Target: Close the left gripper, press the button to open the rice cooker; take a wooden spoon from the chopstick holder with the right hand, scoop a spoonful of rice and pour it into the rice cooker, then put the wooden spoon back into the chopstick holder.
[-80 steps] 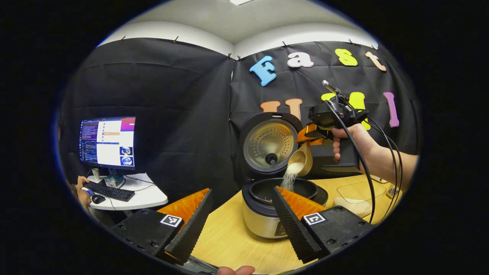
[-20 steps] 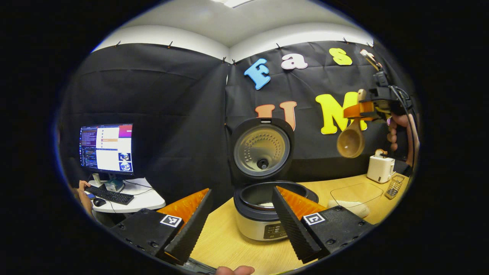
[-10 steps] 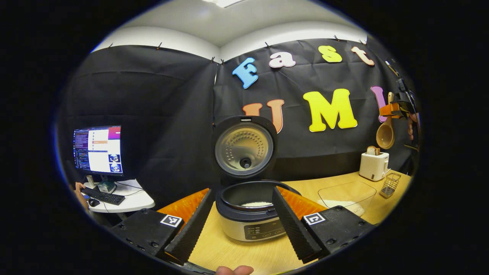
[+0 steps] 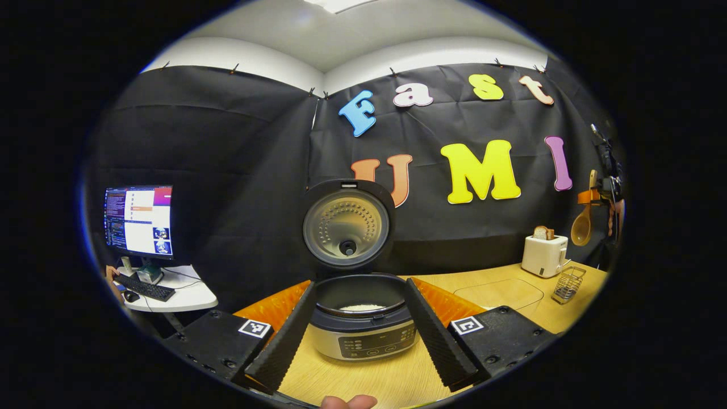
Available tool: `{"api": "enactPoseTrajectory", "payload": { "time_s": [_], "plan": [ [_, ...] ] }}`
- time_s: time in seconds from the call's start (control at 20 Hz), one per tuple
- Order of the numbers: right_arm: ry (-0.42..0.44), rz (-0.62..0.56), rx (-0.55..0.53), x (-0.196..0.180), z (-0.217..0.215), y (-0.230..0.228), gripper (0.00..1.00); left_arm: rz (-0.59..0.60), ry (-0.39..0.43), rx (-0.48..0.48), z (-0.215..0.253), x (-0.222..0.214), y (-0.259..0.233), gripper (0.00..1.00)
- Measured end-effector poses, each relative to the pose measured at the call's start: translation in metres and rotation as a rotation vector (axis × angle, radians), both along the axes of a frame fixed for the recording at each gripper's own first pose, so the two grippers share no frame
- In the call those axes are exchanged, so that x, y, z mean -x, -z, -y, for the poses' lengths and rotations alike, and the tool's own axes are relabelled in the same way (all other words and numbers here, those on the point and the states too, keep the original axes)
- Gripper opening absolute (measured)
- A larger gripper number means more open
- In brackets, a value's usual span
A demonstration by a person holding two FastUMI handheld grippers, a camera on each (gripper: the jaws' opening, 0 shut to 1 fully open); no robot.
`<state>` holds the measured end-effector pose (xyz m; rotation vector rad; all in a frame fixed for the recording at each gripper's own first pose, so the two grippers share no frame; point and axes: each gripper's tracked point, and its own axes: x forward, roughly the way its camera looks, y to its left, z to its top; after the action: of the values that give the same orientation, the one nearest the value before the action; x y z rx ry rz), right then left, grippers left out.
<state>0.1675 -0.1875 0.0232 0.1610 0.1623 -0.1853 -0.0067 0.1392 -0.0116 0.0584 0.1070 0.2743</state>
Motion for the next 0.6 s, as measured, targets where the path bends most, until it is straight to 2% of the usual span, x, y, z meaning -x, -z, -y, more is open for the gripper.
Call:
{"api": "enactPoseTrajectory", "payload": {
  "time_s": [0.35,0.6],
  "plan": [
    [0.031,-0.093,0.035,-0.012,0.023,0.061,0.0,0.025,0.016,-0.003,0.004,0.003,-0.009,0.99],
    [0.033,-0.099,0.08,-0.017,0.028,0.092,0.0,0.024,0.02,0.013,0.004,0.005,-0.01,0.99]
  ]
}}
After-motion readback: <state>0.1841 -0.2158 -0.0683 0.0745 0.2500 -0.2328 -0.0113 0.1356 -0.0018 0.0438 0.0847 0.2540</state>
